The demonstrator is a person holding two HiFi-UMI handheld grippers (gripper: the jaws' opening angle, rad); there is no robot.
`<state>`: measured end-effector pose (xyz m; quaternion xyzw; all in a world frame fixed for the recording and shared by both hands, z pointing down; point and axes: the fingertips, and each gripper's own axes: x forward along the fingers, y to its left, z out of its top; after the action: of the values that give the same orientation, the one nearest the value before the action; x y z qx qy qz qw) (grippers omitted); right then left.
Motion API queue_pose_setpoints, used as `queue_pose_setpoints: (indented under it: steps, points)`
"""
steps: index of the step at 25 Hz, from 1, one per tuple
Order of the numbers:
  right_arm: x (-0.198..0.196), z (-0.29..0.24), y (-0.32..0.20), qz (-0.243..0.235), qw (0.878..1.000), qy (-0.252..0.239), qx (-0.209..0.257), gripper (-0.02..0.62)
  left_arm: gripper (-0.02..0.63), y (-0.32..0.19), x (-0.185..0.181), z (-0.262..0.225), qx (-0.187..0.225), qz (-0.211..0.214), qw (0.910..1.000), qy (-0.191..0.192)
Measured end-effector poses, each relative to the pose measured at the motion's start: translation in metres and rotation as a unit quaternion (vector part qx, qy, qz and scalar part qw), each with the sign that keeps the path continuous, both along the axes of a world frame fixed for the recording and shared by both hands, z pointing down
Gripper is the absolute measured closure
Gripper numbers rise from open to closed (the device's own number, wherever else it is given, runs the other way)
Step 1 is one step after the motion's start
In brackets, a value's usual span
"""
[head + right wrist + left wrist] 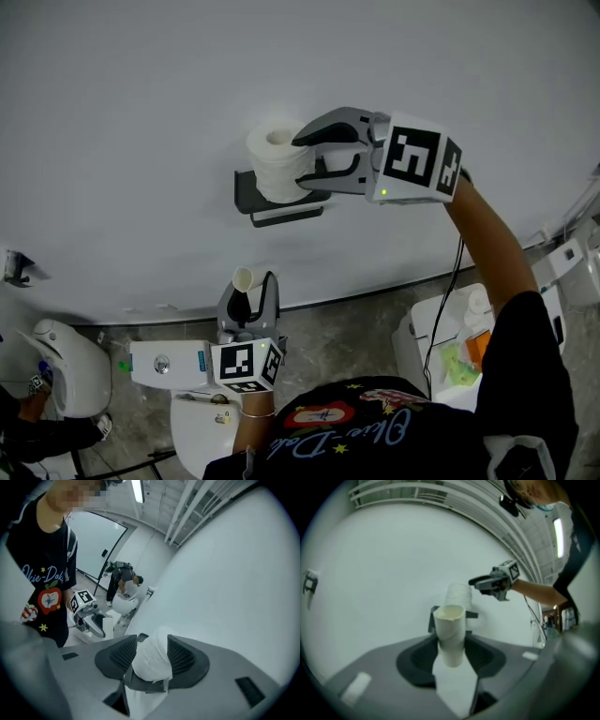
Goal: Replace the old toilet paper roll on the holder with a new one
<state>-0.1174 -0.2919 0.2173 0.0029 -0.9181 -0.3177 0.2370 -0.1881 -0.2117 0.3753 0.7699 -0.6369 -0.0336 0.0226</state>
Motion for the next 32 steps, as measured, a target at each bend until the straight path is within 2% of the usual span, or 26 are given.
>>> queue_pose_setpoints:
  steps: [4, 8, 12, 16, 20, 24, 29, 32]
  points:
    - [-0.008, 0.005, -0.018, -0.001, 0.994, 0.107, 0.01, 0.402, 0.43, 0.003, -0.004, 0.001, -0.003, -0.005, 1.0, 0.0]
    - [-0.013, 0.013, -0.025, -0.005, 0.979, 0.201, 0.03, 0.4, 0.43, 0.006, -0.008, 0.002, -0.004, -0.012, 0.9999, 0.006]
    - [-0.02, 0.021, -0.028, -0.009, 0.966, 0.256, 0.022, 0.39, 0.43, 0.01, -0.015, 0.002, -0.005, -0.023, 0.9997, 0.01]
    - [-0.022, 0.028, -0.029, -0.002, 0.958, 0.288, -0.004, 0.39, 0.43, 0.015, -0.019, 0.006, -0.006, -0.031, 0.9993, 0.019]
    - [-0.023, 0.028, -0.028, -0.004, 0.962, 0.274, 0.005, 0.391, 0.43, 0.018, -0.017, 0.01, -0.011, -0.029, 0.9992, 0.023]
    - [-0.015, 0.023, -0.024, 0.016, 0.974, 0.228, 0.0, 0.397, 0.43, 0.023, -0.012, 0.012, -0.014, -0.023, 0.9994, 0.021]
    - [0.012, 0.014, -0.016, 0.042, 0.993, 0.11, -0.023, 0.416, 0.43, 0.029, -0.006, 0.012, -0.015, -0.013, 0.9997, 0.014]
    - [0.031, 0.011, -0.016, 0.069, 0.995, 0.027, -0.059, 0.42, 0.43, 0.031, 0.003, 0.011, -0.016, -0.002, 0.9998, 0.01]
